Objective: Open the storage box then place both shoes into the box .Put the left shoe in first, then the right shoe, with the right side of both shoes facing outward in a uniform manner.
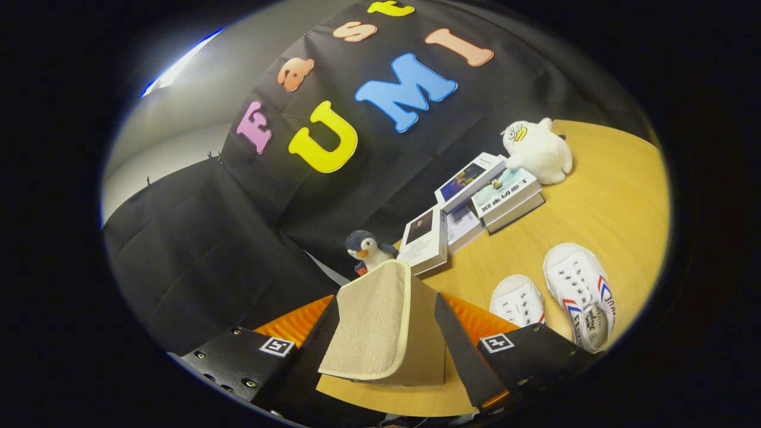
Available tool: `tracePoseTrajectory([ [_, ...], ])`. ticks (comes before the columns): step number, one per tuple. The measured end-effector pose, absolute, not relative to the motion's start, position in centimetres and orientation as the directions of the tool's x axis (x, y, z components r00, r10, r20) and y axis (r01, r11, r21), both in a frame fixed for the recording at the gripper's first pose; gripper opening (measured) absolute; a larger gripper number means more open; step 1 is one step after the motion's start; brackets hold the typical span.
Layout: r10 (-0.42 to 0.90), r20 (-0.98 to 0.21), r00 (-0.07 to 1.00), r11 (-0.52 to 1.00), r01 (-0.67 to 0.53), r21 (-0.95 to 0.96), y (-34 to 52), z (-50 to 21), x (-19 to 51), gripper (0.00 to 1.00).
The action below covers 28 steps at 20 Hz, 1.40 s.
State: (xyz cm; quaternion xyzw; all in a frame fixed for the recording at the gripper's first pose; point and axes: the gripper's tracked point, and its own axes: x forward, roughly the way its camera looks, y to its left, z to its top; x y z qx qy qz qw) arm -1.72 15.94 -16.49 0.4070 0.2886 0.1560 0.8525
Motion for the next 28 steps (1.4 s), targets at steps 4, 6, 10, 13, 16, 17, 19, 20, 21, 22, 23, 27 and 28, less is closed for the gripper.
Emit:
tracePoseTrajectory([
  [4, 0.555, -0.375, 0.742, 0.526, 0.036, 0.85, 17.6, -18.3, -2.3, 0.97],
  [6, 0.57, -0.383, 0.727, 0.501, 0.062, 0.863, 18.1, -18.8, -2.5, 0.97],
  [10, 0.61, -0.383, 0.694, 0.445, 0.1, 0.89, 19.7, -20.2, -3.0, 0.96],
  [13, 0.641, -0.386, 0.663, 0.393, 0.148, 0.908, 20.9, -20.9, -3.7, 0.96],
  [16, 0.675, -0.383, 0.63, 0.35, 0.183, 0.919, 22.1, -21.5, -4.2, 0.95],
  [17, 0.686, -0.38, 0.62, 0.337, 0.193, 0.922, 22.5, -21.6, -4.5, 0.95],
  [19, 0.696, -0.383, 0.608, 0.323, 0.213, 0.922, 22.8, -21.8, -4.6, 0.81],
  [20, 0.7, -0.387, 0.6, 0.322, 0.219, 0.921, 23.0, -21.9, -4.7, 0.74],
  [21, 0.701, -0.396, 0.594, 0.328, 0.225, 0.918, 23.1, -22.0, -4.8, 0.6],
  [22, 0.7, -0.406, 0.588, 0.336, 0.23, 0.913, 23.0, -22.2, -4.8, 0.51],
  [23, 0.706, -0.404, 0.582, 0.332, 0.231, 0.914, 23.1, -22.1, -4.9, 0.42],
  [27, 0.71, -0.388, 0.588, 0.324, 0.218, 0.921, 22.7, -21.1, -4.4, 0.05],
  [28, 0.714, -0.386, 0.584, 0.333, 0.202, 0.921, 22.5, -20.4, -4.6, 0.05],
])
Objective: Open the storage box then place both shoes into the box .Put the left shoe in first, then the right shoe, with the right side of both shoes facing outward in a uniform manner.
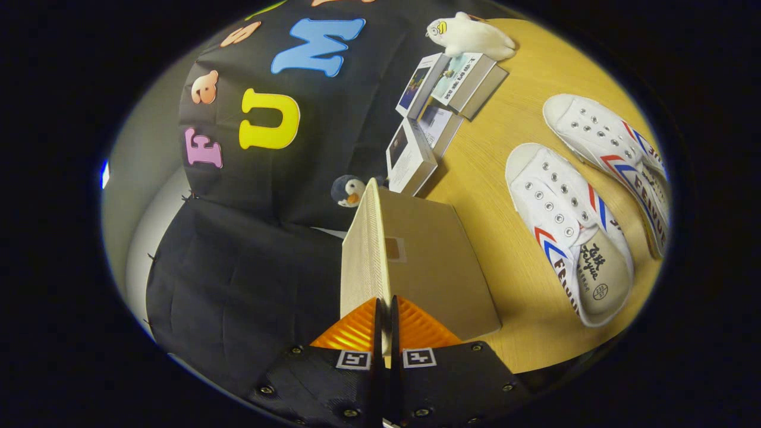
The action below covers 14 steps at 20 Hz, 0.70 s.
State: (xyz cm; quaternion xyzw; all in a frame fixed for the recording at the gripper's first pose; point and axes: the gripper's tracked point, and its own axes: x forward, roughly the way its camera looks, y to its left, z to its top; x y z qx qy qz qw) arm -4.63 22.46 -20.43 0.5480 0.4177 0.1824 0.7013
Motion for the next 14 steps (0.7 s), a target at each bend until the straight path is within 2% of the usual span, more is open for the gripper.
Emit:
tracePoseTrajectory([
  [10, 0.756, -0.275, 0.594, 0.319, 0.033, 0.947, 24.3, -11.2, -2.8, 0.05],
  [14, 0.774, -0.237, 0.586, 0.345, -0.077, 0.935, 26.7, -7.1, -2.1, 0.05],
])
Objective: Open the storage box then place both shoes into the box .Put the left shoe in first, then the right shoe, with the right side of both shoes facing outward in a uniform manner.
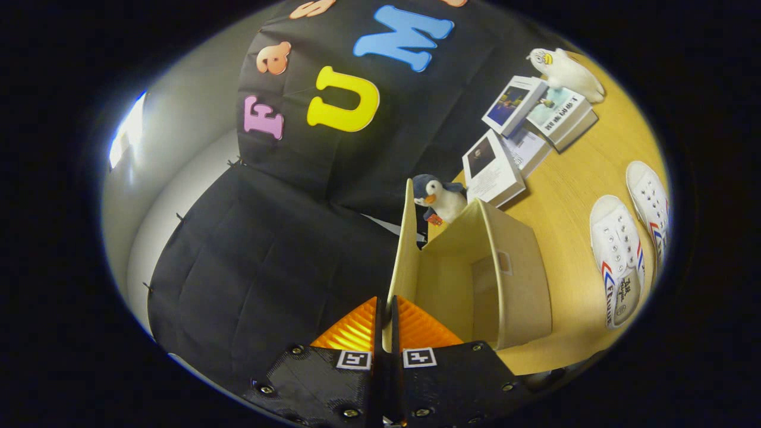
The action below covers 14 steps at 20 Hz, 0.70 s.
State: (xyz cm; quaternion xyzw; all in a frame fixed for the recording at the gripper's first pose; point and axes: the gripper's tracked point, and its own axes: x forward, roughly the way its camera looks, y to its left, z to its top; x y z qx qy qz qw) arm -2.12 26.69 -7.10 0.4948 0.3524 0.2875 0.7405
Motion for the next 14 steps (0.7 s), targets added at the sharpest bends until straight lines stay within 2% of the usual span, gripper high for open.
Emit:
tracePoseTrajectory([
  [7, 0.815, -0.186, 0.548, 0.354, -0.218, 0.91, 33.1, -2.4, -1.5, 0.05],
  [14, 0.824, -0.192, 0.533, 0.395, -0.298, 0.869, 39.5, 0.0, -1.2, 0.05],
])
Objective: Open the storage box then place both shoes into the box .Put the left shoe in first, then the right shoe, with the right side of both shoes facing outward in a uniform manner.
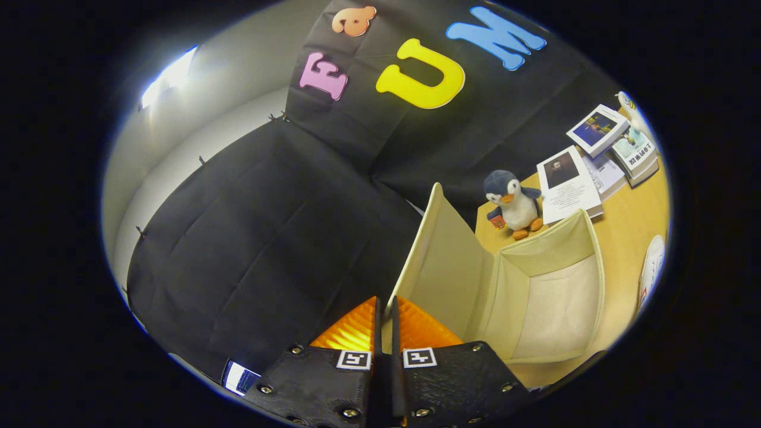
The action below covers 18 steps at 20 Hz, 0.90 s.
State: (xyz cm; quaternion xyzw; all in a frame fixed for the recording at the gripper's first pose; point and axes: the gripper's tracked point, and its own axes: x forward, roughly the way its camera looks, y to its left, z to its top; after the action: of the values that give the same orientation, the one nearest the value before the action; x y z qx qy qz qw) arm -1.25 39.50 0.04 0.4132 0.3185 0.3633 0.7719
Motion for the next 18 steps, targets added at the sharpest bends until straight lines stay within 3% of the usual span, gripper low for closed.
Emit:
tracePoseTrajectory([
  [7, 0.835, -0.218, 0.505, 0.436, -0.367, 0.822, 45.3, 0.2, -1.4, 0.05],
  [8, 0.832, -0.232, 0.504, 0.453, -0.376, 0.808, 45.7, -0.3, -1.3, 0.14],
  [10, 0.824, -0.254, 0.507, 0.485, -0.4, 0.777, 45.8, -1.0, -1.2, 0.17],
  [13, 0.807, -0.267, 0.526, 0.529, -0.446, 0.722, 44.7, -1.1, -0.8, 0.75],
  [15, 0.778, -0.292, 0.556, 0.583, -0.466, 0.666, 43.2, -1.8, -0.2, 0.97],
  [18, 0.738, -0.317, 0.596, 0.642, -0.474, 0.603, 40.0, -2.2, 0.5, 0.97],
])
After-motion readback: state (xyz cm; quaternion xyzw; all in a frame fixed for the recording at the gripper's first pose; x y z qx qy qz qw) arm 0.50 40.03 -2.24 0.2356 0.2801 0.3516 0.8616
